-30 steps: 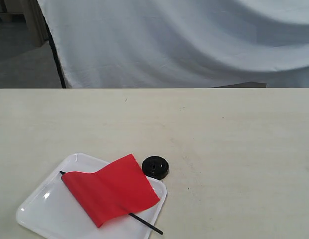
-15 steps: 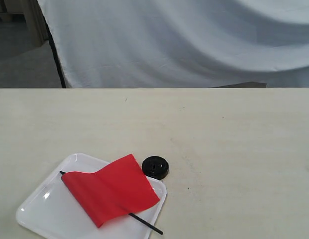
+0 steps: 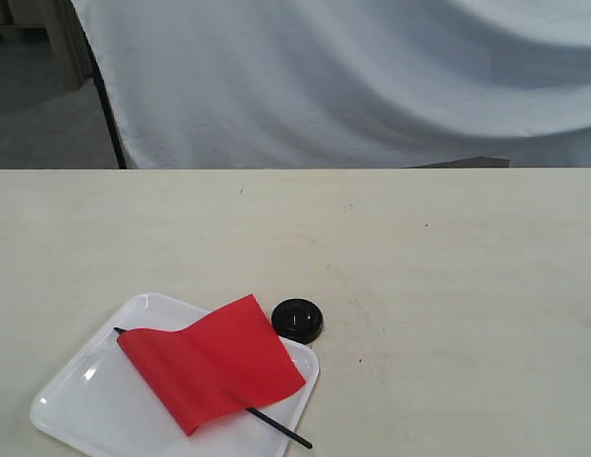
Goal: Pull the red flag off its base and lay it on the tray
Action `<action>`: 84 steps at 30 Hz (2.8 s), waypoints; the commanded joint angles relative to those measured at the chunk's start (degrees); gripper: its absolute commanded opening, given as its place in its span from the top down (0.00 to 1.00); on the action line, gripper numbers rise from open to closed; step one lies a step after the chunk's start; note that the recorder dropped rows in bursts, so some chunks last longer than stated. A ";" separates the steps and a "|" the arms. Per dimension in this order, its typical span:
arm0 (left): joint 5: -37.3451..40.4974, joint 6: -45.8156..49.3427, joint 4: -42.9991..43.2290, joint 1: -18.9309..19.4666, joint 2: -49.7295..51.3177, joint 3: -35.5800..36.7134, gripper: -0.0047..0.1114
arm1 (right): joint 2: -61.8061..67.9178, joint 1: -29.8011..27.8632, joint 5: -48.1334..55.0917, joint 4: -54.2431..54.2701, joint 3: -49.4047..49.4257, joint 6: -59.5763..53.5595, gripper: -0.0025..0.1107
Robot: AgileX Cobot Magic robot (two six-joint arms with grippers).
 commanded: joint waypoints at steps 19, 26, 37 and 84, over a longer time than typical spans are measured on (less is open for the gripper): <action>-0.41 0.28 -0.26 0.03 -0.13 0.13 0.96 | -0.32 0.11 0.66 -2.64 0.07 -7.60 0.97; -0.41 0.28 -0.26 0.03 -0.13 0.13 0.96 | -0.32 0.11 2.09 -1.20 0.07 -6.26 0.97; -0.41 0.28 -0.26 0.03 -0.13 0.13 0.96 | -0.32 0.11 9.02 9.89 0.07 -6.26 0.97; -0.41 0.28 -0.26 0.03 -0.13 0.13 0.96 | -0.32 0.11 10.50 11.76 0.07 -6.16 0.97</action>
